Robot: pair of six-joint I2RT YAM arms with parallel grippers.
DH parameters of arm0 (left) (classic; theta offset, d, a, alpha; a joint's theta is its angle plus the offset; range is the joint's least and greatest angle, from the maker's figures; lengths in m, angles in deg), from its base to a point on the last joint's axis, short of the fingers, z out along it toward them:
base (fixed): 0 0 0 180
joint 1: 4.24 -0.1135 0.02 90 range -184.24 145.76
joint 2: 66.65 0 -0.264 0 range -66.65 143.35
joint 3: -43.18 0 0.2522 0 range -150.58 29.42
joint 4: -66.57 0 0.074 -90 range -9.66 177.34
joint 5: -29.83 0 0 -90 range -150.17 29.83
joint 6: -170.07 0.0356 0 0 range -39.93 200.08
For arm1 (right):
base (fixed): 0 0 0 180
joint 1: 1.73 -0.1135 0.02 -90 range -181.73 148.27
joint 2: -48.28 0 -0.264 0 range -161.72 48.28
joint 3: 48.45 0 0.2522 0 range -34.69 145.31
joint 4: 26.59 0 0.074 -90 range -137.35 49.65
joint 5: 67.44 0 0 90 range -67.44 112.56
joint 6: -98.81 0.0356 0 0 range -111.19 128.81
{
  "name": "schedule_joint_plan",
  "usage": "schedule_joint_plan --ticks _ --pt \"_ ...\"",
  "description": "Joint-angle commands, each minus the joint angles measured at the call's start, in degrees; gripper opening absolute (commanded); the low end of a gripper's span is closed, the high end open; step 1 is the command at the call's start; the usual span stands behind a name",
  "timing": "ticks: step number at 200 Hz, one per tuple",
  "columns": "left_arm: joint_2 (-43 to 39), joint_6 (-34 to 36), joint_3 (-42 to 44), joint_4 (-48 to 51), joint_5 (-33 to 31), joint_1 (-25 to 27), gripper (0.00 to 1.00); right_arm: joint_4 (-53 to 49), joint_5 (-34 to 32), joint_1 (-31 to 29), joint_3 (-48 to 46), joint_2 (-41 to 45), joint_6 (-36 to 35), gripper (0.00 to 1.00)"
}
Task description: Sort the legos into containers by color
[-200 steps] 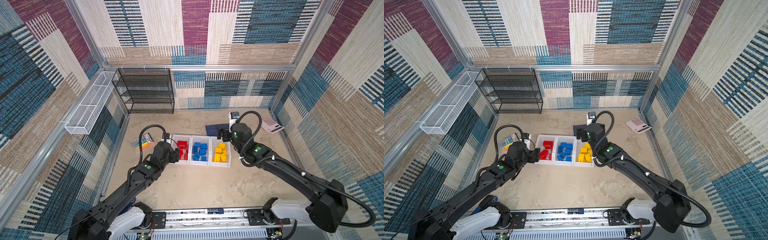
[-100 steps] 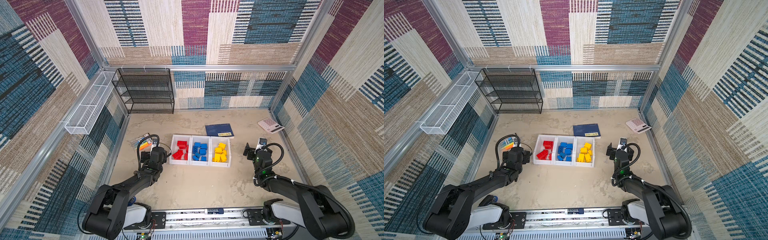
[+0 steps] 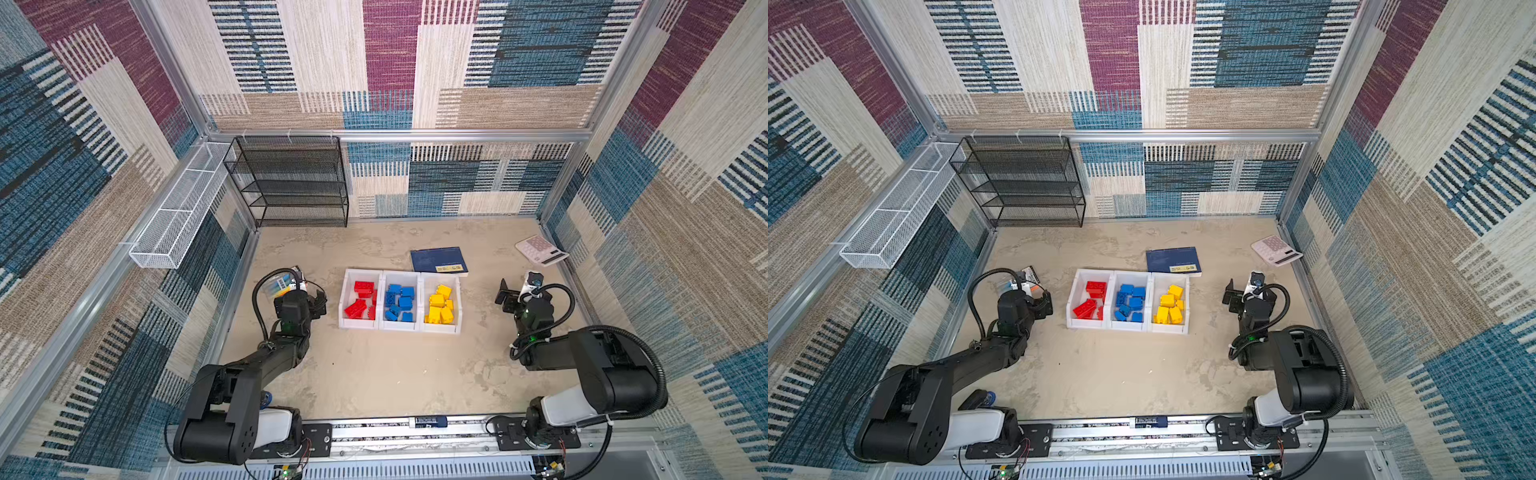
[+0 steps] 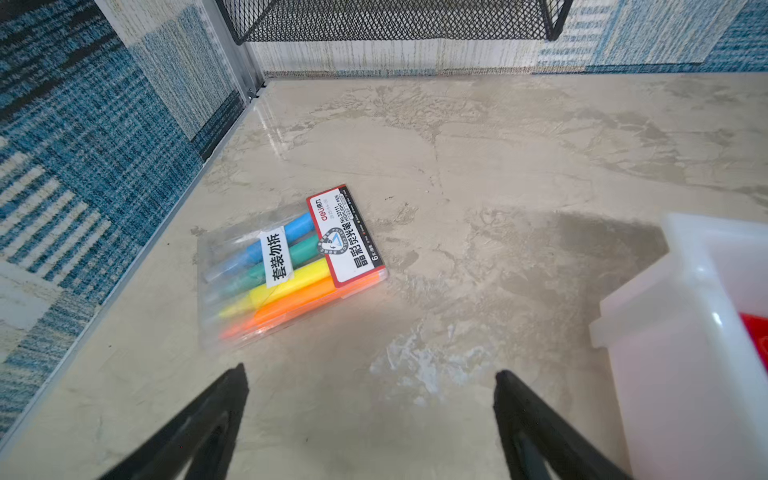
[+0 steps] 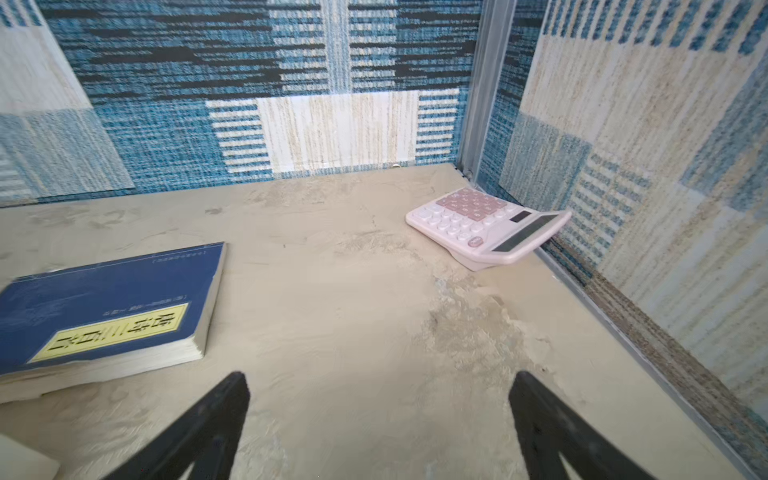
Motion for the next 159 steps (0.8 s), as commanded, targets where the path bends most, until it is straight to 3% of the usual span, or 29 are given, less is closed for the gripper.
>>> schedule_joint_plan --ticks 1,13,25,36,47,61,73,159 --pt "2.57 3.77 -1.72 -4.93 3.90 -1.30 0.95 5.65 10.04 0.39 -0.03 -0.27 -0.47 1.00" --pt "5.80 3.93 0.11 -11.74 6.61 -2.47 0.95 7.88 10.03 0.47 -0.37 -1.32 -0.59 1.00" --pt "12.60 2.78 2.30 -23.54 4.12 -3.82 0.96 8.11 10.02 0.39 -0.34 -1.34 -0.52 1.00" --pt "10.16 0.12 -2.37 -8.89 5.70 -4.81 0.96 6.39 10.05 0.46 0.09 -0.90 -0.48 1.00" --pt "12.26 1.18 -0.13 -17.89 7.02 -5.74 0.97 6.67 9.88 0.47 0.38 -1.34 -0.43 1.00" --pt "10.64 0.23 -1.75 -11.28 7.38 -5.74 0.98 6.65 10.03 0.58 0.35 -1.35 -0.34 1.00" --pt "12.11 0.90 -0.81 -16.18 7.07 -5.83 0.99 6.68 10.05 0.60 0.46 -1.44 -0.30 1.00" --pt "11.17 0.96 -0.18 -15.99 7.21 -5.69 0.98 7.13 10.05 0.66 -0.11 -1.00 -0.42 1.00"
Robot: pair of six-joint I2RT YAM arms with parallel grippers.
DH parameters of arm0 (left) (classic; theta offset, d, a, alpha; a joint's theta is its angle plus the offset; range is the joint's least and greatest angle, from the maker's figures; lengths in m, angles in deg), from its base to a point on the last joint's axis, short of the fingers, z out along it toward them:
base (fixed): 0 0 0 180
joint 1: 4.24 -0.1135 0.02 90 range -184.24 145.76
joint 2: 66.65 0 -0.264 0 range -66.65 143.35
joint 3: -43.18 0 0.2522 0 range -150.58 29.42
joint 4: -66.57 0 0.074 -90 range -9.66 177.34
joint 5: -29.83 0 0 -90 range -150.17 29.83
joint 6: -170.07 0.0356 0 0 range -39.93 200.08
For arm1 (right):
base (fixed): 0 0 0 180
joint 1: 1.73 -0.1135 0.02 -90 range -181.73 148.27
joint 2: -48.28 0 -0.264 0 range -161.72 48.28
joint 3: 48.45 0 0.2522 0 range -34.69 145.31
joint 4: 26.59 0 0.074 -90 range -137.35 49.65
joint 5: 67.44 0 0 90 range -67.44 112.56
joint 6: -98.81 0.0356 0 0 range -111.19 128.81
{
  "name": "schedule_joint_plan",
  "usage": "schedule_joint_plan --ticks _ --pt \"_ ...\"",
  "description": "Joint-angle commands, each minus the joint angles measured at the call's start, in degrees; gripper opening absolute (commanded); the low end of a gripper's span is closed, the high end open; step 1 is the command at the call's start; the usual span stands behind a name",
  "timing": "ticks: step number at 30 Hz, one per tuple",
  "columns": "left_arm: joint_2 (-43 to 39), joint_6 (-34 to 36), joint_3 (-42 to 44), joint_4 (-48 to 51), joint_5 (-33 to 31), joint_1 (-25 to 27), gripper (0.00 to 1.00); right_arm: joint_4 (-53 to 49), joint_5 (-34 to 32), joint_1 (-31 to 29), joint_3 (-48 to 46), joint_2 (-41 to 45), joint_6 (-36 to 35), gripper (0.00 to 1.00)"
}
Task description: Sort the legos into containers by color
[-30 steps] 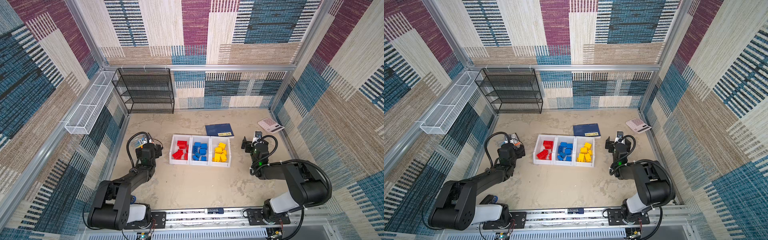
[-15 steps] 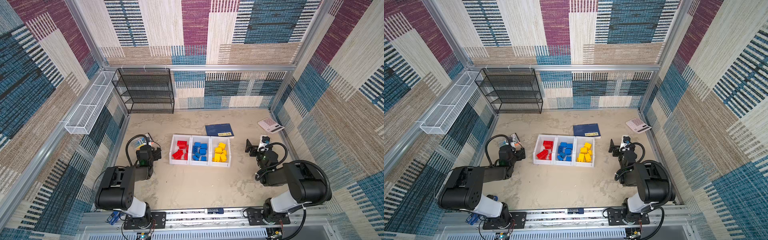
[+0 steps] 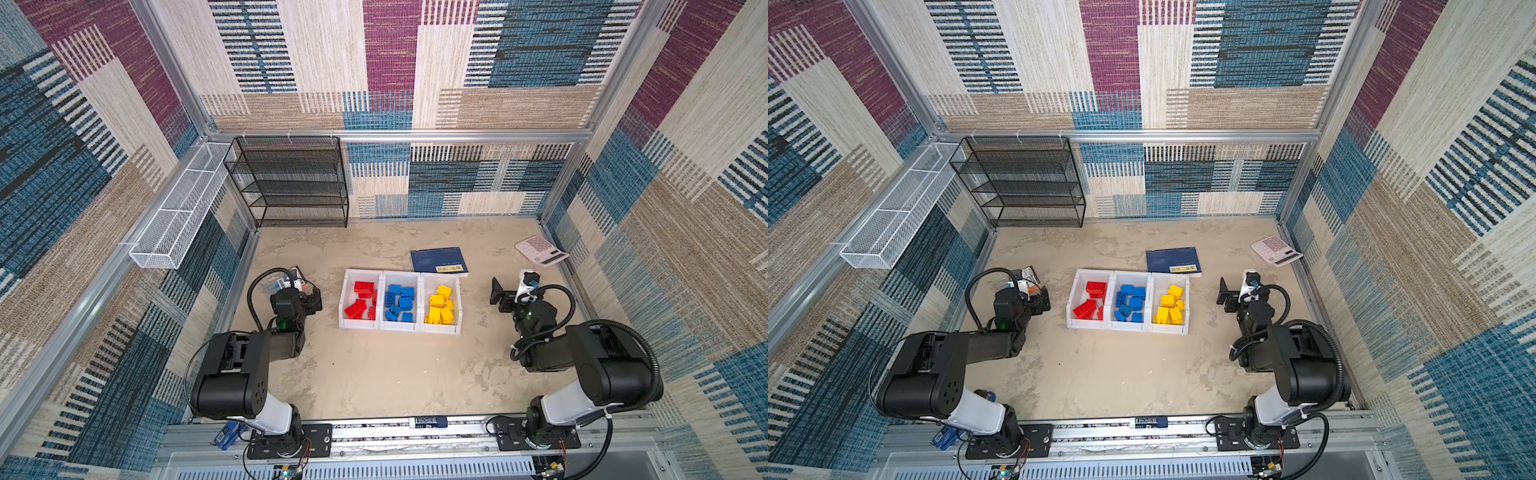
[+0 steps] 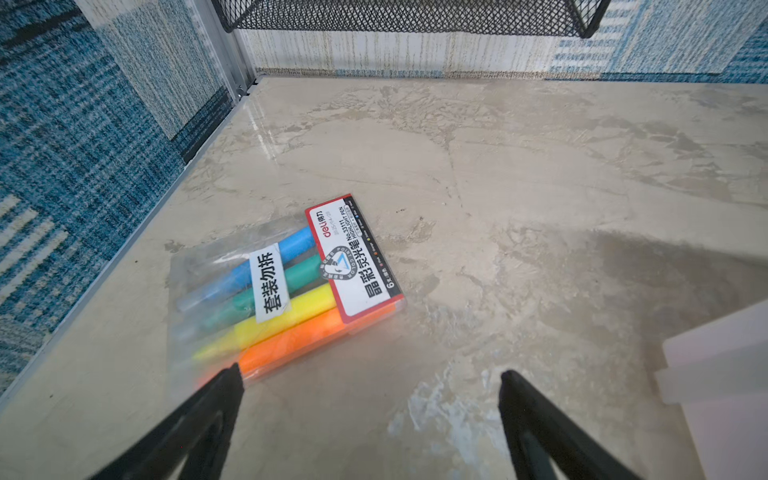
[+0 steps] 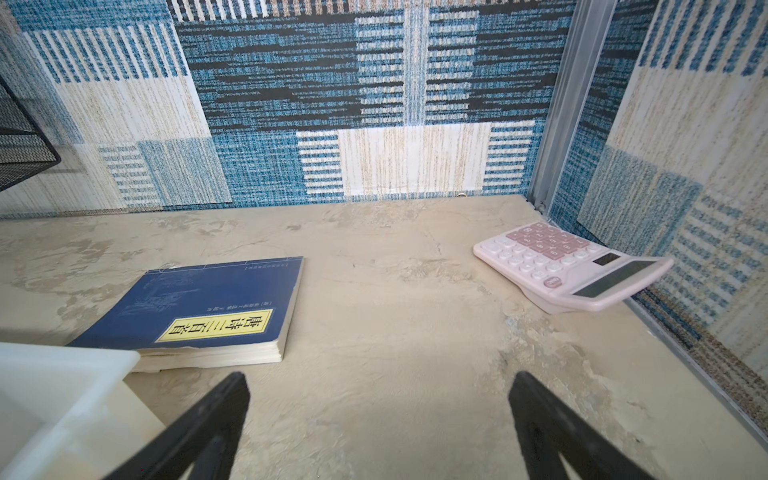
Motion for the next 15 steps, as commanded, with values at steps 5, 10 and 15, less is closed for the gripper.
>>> schedule_joint_plan --ticks 5,10,15 --pt "-0.12 0.14 -0.24 -2.18 0.57 0.02 0.98 2.63 0.57 -0.05 -0.19 0.31 -0.47 1.00" --pt "0.59 0.04 -1.12 -1.09 1.36 -0.21 0.99 2.41 0.56 -0.05 -0.01 0.27 -0.43 1.00" --pt "-0.16 0.16 -0.10 -2.39 1.51 -0.18 0.99 3.02 0.60 -0.10 -0.58 0.58 -0.49 1.00"
